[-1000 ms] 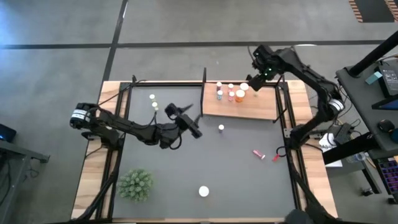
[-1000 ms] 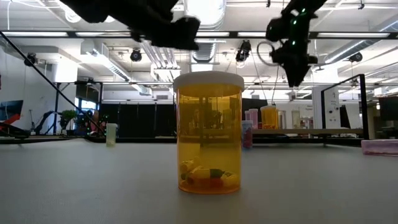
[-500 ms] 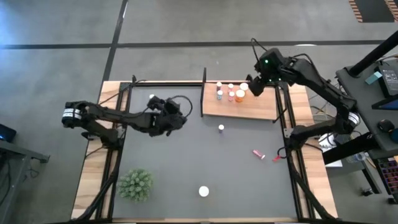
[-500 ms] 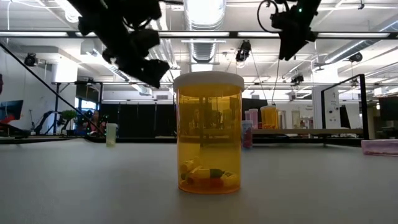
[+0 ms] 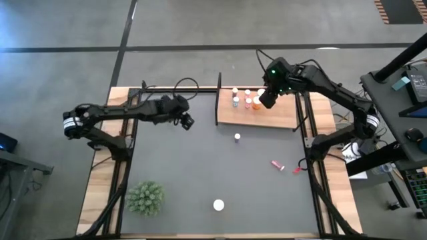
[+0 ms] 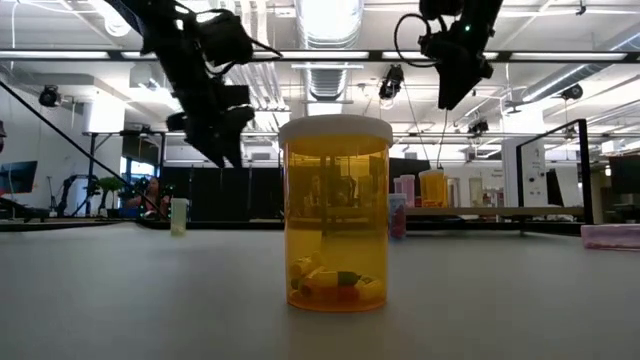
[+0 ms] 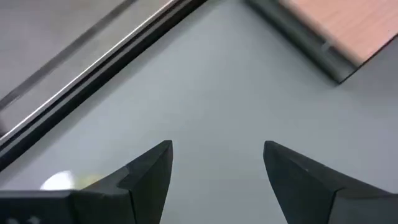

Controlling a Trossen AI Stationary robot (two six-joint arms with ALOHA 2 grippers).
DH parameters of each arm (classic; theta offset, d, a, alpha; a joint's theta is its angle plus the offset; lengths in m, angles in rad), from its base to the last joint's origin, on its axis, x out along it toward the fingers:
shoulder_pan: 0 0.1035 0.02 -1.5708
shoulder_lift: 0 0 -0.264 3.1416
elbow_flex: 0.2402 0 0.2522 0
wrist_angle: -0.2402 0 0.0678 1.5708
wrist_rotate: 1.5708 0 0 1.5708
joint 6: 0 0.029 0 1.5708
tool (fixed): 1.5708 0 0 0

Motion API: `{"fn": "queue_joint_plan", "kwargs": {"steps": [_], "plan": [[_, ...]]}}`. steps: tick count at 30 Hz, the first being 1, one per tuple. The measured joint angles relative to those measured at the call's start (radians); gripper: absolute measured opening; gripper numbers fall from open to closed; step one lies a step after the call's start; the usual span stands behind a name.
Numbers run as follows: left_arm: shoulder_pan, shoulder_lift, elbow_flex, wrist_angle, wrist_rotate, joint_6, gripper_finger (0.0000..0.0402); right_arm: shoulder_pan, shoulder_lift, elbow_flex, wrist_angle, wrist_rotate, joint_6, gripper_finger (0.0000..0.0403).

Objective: Pick and place medicine bottles onto shelf by color
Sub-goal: Put the bottom yellow pill bottle on the shelf aligned with the other yellow pill bottle

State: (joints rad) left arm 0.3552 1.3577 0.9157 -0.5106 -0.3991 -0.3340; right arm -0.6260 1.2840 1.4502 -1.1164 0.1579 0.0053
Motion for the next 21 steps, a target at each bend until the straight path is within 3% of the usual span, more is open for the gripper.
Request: {"fn": "queue_joint_plan", "kwargs": {"steps": [4,8,12,21], "plan": [[0.012,-0.048,0.008,-0.221,0.001,0.000,0.0235,0.000,0.030,0.000,0.000,0.000,-0.029,0.0164],[0.012,-0.094,0.000,-0.341,-0.037,-0.061,0.0235,0.000,0.053,0.000,0.000,0.001,-0.051,0.0164],[0.020,-0.116,-0.038,-0.330,-0.102,-0.140,0.0235,0.000,0.062,0.000,0.000,0.002,-0.069,0.0164],[0.084,-0.077,-0.135,-0.140,-0.108,-0.261,0.0235,0.000,0.049,0.000,0.000,0.002,-0.068,0.0164]]}}
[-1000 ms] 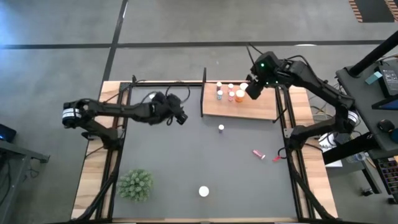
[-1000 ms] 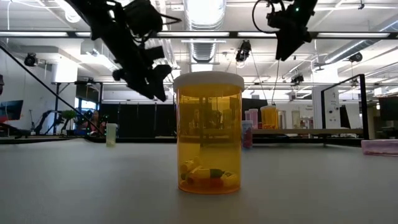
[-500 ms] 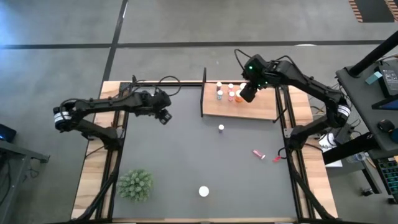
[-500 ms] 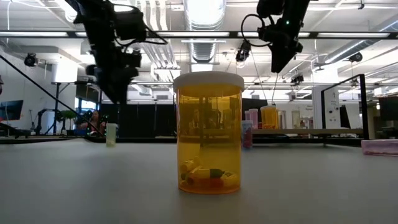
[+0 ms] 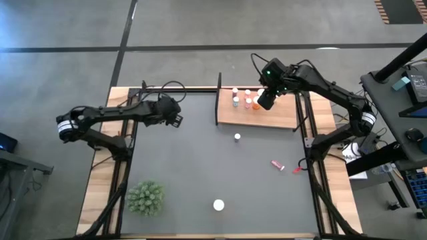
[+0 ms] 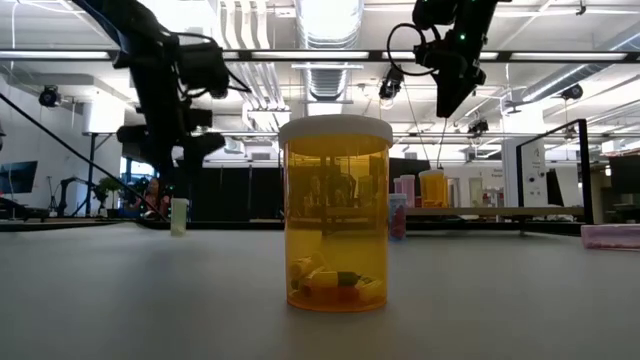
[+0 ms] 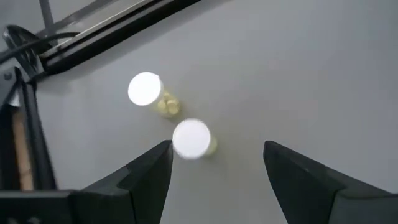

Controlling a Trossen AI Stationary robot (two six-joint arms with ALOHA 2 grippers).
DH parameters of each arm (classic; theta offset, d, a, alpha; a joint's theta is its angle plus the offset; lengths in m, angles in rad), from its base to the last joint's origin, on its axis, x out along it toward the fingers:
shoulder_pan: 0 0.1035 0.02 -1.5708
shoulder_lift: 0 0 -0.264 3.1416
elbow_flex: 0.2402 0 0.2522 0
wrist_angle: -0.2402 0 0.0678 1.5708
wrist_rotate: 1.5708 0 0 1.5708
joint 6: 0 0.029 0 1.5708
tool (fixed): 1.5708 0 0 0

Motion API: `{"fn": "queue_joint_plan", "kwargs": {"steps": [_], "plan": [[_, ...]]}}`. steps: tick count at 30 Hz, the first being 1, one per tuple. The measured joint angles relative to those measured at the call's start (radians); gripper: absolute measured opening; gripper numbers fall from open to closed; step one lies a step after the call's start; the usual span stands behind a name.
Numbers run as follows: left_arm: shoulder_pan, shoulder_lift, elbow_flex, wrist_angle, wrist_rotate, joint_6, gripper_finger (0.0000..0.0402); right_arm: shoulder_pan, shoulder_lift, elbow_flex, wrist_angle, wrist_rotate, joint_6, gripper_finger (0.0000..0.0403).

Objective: Pick and place medicine bottles onto shelf by color
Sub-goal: Put the bottom yellow pill bottle on the shelf aligned with the other yellow pill bottle

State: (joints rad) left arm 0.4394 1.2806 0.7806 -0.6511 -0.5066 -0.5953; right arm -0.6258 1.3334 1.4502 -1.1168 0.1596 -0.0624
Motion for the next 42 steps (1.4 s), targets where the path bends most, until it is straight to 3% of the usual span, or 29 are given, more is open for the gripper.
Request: {"fn": "queue_joint_plan", "kwargs": {"steps": [4,9,28,42], "plan": [[0.021,0.039,-0.004,0.040,-0.007,-0.003,0.0235,0.000,0.000,0.000,0.000,0.000,0.007,0.0164],[0.030,0.081,-0.004,0.039,-0.095,-0.051,0.0235,0.000,0.000,0.000,-0.001,0.000,0.012,0.0164],[0.045,0.212,-0.007,0.106,-0.135,-0.158,0.0233,0.000,0.000,0.000,-0.002,-0.001,0.010,0.0164],[0.045,0.212,-0.008,0.099,-0.128,-0.160,0.0143,0.000,0.000,0.000,-0.001,-0.001,0.010,0.0164]]}}
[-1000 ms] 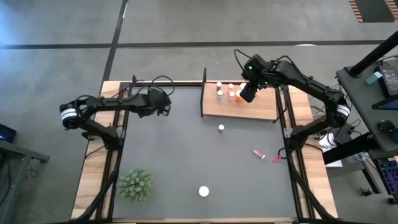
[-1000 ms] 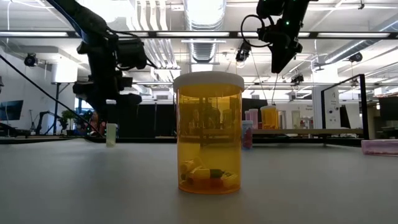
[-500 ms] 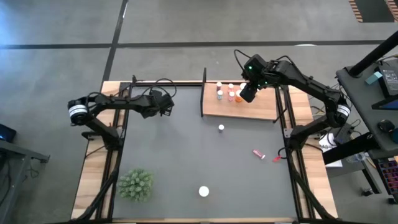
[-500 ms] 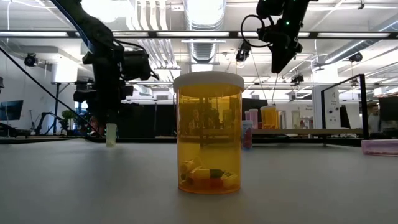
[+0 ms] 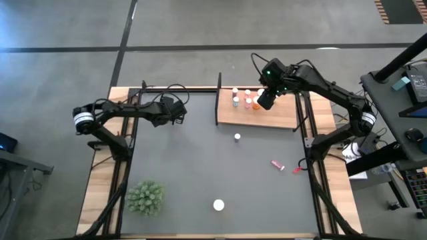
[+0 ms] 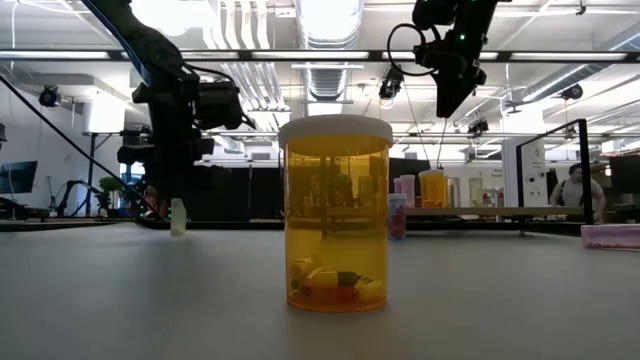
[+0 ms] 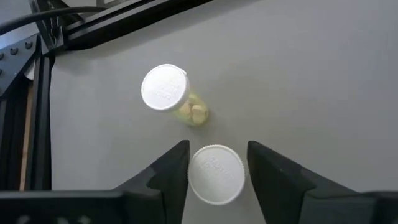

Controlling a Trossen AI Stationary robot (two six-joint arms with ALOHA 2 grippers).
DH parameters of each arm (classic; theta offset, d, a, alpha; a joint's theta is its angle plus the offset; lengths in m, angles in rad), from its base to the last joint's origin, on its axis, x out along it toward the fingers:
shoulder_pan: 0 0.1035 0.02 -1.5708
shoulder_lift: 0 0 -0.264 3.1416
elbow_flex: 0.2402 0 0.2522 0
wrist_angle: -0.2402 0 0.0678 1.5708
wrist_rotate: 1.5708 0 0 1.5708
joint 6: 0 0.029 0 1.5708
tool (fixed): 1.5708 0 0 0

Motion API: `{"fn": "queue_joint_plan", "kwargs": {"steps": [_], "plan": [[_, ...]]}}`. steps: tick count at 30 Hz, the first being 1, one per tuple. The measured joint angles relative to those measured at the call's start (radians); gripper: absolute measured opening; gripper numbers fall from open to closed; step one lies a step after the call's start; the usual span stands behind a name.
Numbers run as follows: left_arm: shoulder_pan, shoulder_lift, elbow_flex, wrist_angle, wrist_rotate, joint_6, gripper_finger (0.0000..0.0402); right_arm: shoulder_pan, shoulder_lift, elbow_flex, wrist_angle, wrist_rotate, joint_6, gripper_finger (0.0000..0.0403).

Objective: Pick and place medicine bottles onto shelf by color
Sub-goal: Put the bottom yellow pill bottle on the shelf aligned with the other yellow pill bottle

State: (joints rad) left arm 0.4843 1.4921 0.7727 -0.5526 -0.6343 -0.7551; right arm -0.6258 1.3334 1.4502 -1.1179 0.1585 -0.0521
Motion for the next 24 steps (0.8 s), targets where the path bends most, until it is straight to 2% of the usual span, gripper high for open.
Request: {"fn": "queue_joint_plan", "kwargs": {"steps": [11,14,24], "plan": [[-0.007,0.000,0.000,0.000,0.003,0.001,0.0114,0.000,0.000,0.000,0.000,0.000,0.000,0.0164],[-0.023,-0.001,0.000,0.011,0.034,0.002,0.0113,0.000,0.000,0.000,0.000,0.000,0.000,0.0164],[-0.193,-0.003,0.001,0.167,0.174,0.029,0.0113,0.000,0.000,0.000,0.000,0.000,0.001,0.0164]]}}
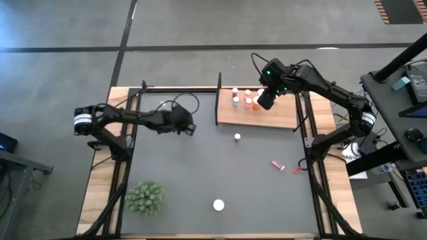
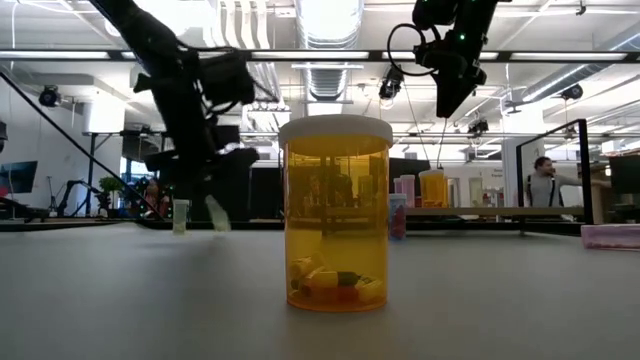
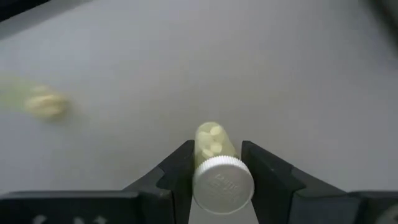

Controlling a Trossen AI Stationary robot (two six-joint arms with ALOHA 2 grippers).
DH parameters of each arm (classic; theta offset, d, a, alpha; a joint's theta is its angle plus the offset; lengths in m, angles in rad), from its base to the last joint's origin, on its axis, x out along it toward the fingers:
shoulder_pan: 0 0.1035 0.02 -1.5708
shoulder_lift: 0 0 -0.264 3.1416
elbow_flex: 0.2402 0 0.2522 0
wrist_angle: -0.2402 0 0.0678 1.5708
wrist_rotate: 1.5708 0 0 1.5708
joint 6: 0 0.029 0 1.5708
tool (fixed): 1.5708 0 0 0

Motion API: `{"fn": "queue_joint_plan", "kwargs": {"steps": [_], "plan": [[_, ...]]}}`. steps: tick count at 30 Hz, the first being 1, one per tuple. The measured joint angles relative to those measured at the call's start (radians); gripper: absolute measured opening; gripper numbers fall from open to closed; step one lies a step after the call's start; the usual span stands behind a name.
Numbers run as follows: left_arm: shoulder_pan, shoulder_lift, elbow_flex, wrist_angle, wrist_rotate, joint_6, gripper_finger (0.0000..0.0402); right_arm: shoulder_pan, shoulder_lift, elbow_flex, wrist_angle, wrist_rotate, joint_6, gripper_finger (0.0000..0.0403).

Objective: Pick and place medicine bottles onto shelf by color
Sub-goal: Put the bottom yellow pill bottle on the shelf aligned with the other yellow pill bottle

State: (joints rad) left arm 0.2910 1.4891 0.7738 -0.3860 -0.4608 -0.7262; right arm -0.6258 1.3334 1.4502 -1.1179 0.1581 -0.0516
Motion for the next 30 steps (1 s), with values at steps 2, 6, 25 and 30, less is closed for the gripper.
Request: {"fn": "queue_joint_plan", "kwargs": {"steps": [2,6,25,30], "plan": [[-0.048,0.000,0.014,0.031,0.004,0.007,0.0113,0.000,0.000,0.000,0.000,0.000,0.009,0.0164],[-0.136,-0.001,0.059,0.070,0.009,0.008,0.0113,0.000,0.000,0.000,0.000,0.000,0.020,0.0164],[-0.377,0.092,0.132,0.405,0.129,0.014,0.0113,0.045,0.000,0.000,-0.007,-0.002,0.064,0.0164],[-0.383,0.204,0.139,0.569,0.130,0.092,0.0113,0.145,0.000,0.000,-0.006,-0.005,0.055,0.0164]]}}
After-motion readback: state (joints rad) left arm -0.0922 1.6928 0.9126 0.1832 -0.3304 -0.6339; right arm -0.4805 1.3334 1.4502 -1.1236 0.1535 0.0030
